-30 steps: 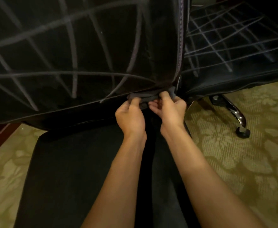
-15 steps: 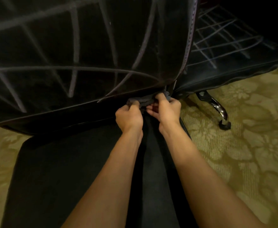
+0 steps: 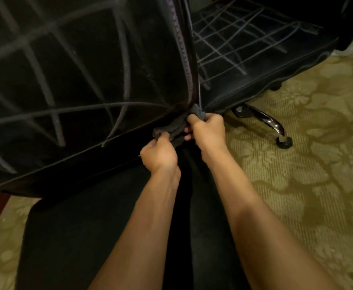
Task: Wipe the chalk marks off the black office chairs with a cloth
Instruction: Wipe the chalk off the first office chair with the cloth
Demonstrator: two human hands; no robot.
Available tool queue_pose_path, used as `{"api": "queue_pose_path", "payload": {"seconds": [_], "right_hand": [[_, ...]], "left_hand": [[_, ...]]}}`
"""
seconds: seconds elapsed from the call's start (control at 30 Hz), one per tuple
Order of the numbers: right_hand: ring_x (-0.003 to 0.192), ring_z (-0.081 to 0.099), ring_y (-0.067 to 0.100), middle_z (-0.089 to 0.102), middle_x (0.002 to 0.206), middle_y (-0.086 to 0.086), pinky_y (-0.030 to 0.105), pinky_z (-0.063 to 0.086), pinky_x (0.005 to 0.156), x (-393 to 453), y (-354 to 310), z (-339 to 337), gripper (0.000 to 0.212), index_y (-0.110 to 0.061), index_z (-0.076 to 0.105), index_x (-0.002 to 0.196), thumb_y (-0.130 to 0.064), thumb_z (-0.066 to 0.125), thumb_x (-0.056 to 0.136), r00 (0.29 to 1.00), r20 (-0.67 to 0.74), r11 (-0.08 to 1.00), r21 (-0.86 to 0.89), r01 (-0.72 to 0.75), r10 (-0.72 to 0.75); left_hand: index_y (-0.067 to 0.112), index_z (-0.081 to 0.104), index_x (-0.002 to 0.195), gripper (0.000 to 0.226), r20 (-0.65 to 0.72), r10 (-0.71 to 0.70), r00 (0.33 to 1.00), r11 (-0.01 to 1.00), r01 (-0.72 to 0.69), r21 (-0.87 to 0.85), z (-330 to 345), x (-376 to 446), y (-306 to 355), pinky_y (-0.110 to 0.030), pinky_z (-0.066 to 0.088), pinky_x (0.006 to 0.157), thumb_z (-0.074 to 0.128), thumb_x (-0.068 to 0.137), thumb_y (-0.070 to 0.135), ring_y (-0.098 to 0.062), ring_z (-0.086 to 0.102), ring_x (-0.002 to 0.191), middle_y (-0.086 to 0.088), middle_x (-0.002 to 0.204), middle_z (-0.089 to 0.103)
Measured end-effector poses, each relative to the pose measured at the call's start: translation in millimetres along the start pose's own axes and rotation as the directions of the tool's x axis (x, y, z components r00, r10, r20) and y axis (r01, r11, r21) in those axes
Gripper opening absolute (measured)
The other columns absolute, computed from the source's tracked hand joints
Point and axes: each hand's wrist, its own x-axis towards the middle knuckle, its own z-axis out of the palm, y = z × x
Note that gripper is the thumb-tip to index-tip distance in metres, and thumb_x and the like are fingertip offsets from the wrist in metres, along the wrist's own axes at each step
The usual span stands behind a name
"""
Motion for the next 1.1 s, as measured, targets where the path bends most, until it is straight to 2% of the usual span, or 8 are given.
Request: {"api": "queue_pose_path", "payload": {"seconds": [0.13,0.4,0.7,0.8,0.87,0.93,1.0,1.1], "right_hand": [[0.057,0.070,0.017,0.070,0.069,0.004,0.038,0.061,0.076,5.8,11.2,1.6,0.011,-0.015,0.062,0.084,-0.021,0.063,0.093,0.997,-0.049,0.988,-0.142,-0.064,0.057],[0.058,0.068,0.008,0.072,0.078,0.006,0.022,0.047,0.049,-0.3,6.1,-0.8,0.013,-0.011,0.063,0.095,-0.024,0.062,0.097,0.996,-0.021,0.990,0.108,0.088,-0.086],[0.064,0.072,0.017,0.063,0.064,-0.005,0.042,0.060,0.082,12.9,10.0,4.3,0.015,-0.009,0.067,0.098,-0.021,0.068,0.091,0.995,-0.088,0.989,-0.136,-0.051,0.039],[0.062,0.071,0.013,0.071,0.080,0.003,0.034,0.061,0.073,7.0,7.3,2.5,0.012,-0.008,0.067,0.099,-0.017,0.066,0.092,0.997,-0.070,0.998,-0.055,-0.030,0.026],[0.058,0.069,0.010,0.073,0.084,0.007,0.025,0.054,0.057,0.8,0.2,3.5,0.003,-0.012,0.066,0.093,-0.012,0.063,0.093,0.998,-0.044,0.993,0.115,0.037,-0.032],[0.055,0.066,0.011,0.071,0.076,0.007,0.022,0.045,0.048,-1.0,-5.0,4.5,0.008,-0.014,0.063,0.087,-0.009,0.061,0.093,0.996,-0.028,0.975,0.203,0.091,-0.088],[0.053,0.065,0.012,0.070,0.075,0.008,0.021,0.044,0.044,-2.4,-5.0,5.0,0.009,-0.013,0.061,0.087,-0.008,0.059,0.094,0.995,-0.009,0.981,0.170,0.095,-0.095],[0.051,0.066,0.012,0.071,0.078,0.008,0.019,0.047,0.043,1.1,3.7,4.4,0.010,-0.013,0.061,0.088,-0.010,0.059,0.097,0.999,0.003,0.999,-0.020,-0.040,0.040]], "left_hand": [[0.013,0.066,0.079,0.010,-0.097,-0.054,0.994,0.999,0.054,-0.003,5.8,-2.6,1.6,-0.049,0.050,0.101,0.067,0.089,0.015,-0.038,0.065,0.114,-0.017,0.111,0.072],[0.011,0.072,0.092,0.010,0.075,0.092,0.993,0.994,-0.086,-0.073,3.7,-23.7,6.7,-0.058,0.031,0.113,0.064,0.094,0.015,-0.047,0.047,0.126,-0.030,0.125,0.057],[0.008,0.072,0.097,0.012,-0.078,-0.074,0.994,0.997,0.074,0.007,8.4,-5.4,4.8,-0.048,0.047,0.104,0.067,0.091,0.017,-0.037,0.062,0.118,-0.016,0.117,0.070],[0.012,0.072,0.090,0.008,-0.031,-0.019,0.999,1.000,0.019,-0.018,5.9,-7.3,4.6,-0.050,0.043,0.108,0.066,0.092,0.016,-0.033,0.067,0.111,-0.011,0.103,0.073],[0.015,0.071,0.085,0.011,0.038,0.047,0.998,0.995,-0.044,-0.095,3.7,-13.4,6.0,-0.055,0.037,0.110,0.064,0.094,0.015,-0.016,0.069,0.081,-0.005,0.078,0.074],[0.008,0.074,0.094,0.012,0.055,0.118,0.991,0.982,-0.109,-0.152,0.9,-15.7,3.3,-0.057,0.034,0.109,0.063,0.094,0.012,-0.018,0.071,0.078,-0.019,0.092,0.074],[0.004,0.074,0.100,0.015,0.040,0.138,0.990,0.980,-0.130,-0.153,0.4,-14.4,1.0,-0.049,0.047,0.103,0.062,0.094,0.011,-0.031,0.071,0.099,-0.023,0.105,0.071],[0.010,0.073,0.089,0.012,-0.003,0.028,1.000,0.997,-0.028,-0.071,1.9,2.6,-4.3,-0.033,0.053,0.083,0.063,0.094,0.013,-0.017,0.064,0.075,-0.002,0.078,0.068]]}}
